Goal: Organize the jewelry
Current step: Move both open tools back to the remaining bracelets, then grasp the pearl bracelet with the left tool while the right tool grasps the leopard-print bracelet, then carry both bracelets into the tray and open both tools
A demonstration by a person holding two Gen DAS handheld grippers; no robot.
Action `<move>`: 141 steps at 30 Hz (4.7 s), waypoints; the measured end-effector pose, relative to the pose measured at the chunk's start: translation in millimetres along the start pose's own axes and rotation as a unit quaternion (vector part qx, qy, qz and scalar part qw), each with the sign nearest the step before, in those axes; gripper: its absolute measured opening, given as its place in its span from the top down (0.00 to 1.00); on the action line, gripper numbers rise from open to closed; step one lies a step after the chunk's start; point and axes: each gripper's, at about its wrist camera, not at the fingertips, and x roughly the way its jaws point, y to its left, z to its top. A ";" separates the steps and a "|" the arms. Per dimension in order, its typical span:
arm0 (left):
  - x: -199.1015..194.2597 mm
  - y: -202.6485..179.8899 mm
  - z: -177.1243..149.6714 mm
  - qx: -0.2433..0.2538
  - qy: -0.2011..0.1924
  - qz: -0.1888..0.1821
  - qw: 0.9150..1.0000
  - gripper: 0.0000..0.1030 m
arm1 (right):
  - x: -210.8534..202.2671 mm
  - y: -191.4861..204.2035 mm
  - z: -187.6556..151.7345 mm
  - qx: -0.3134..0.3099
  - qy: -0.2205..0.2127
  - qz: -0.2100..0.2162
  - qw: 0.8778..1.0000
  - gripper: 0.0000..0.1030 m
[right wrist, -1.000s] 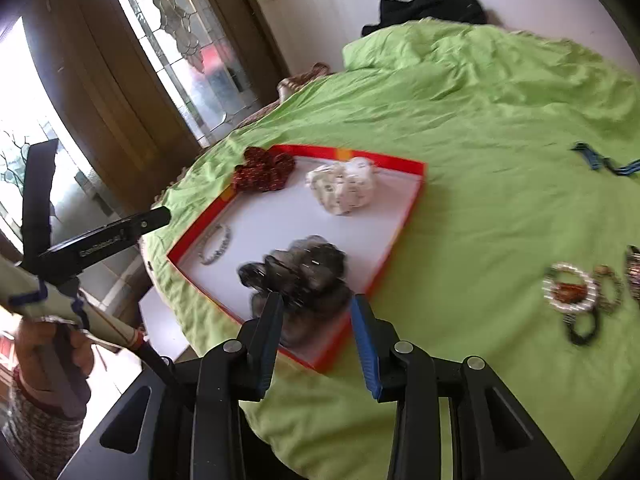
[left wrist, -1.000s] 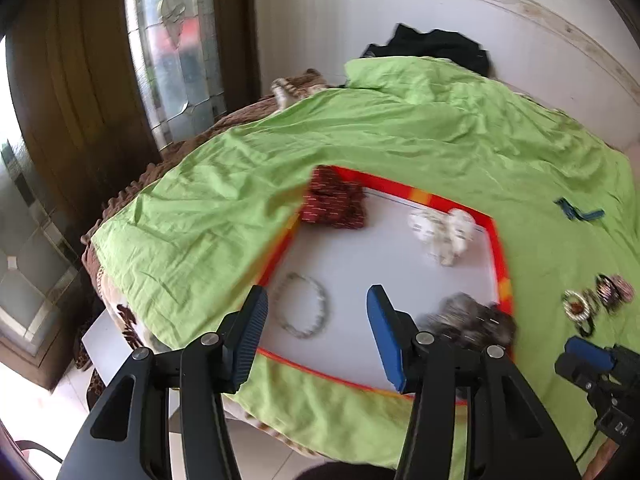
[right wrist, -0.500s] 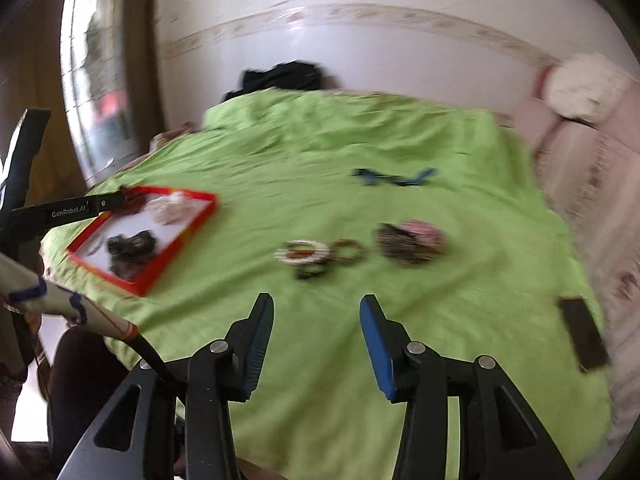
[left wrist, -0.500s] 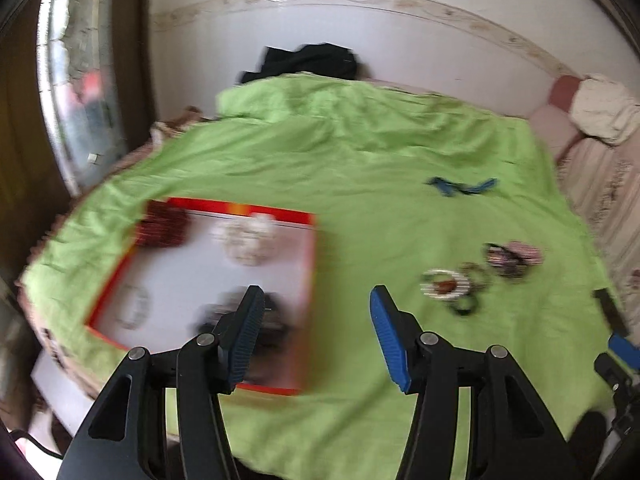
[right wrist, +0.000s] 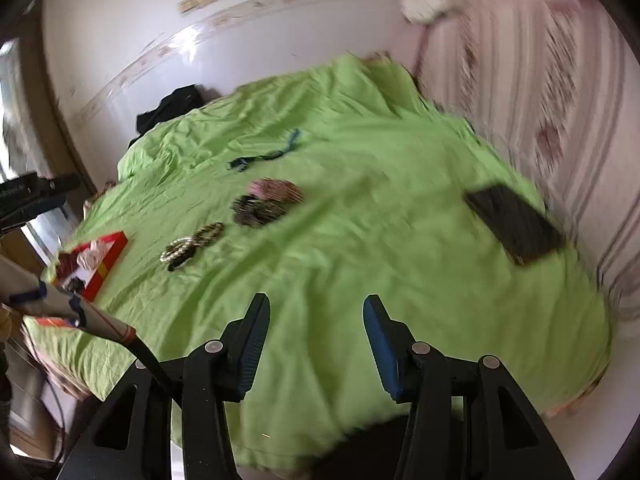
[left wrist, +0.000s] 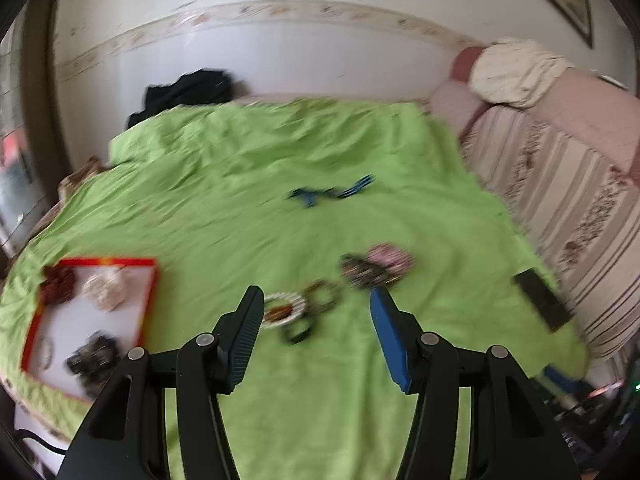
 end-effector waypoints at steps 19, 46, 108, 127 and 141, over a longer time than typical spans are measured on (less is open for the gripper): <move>150.5 -251.7 90.3 0.118 -0.005 -0.181 0.976 0.43 | 4.1 -131.0 -48.7 0.271 -0.009 0.058 0.961 0.49; 78.2 -112.8 51.9 0.061 0.026 -0.060 0.996 0.42 | -12.3 -117.1 -46.1 0.261 -0.033 0.036 0.964 0.40; 151.7 156.6 0.5 -0.080 0.127 -0.079 0.986 0.89 | 212.5 174.0 107.2 -0.055 0.113 0.098 0.987 0.93; 48.7 388.5 -31.9 -0.174 0.099 0.059 0.978 0.89 | 182.4 381.9 82.6 -0.197 0.137 0.199 0.950 0.93; 85.8 499.7 -87.5 -0.269 0.142 0.094 0.948 0.89 | 251.1 528.9 9.4 -0.241 0.233 0.260 0.906 0.93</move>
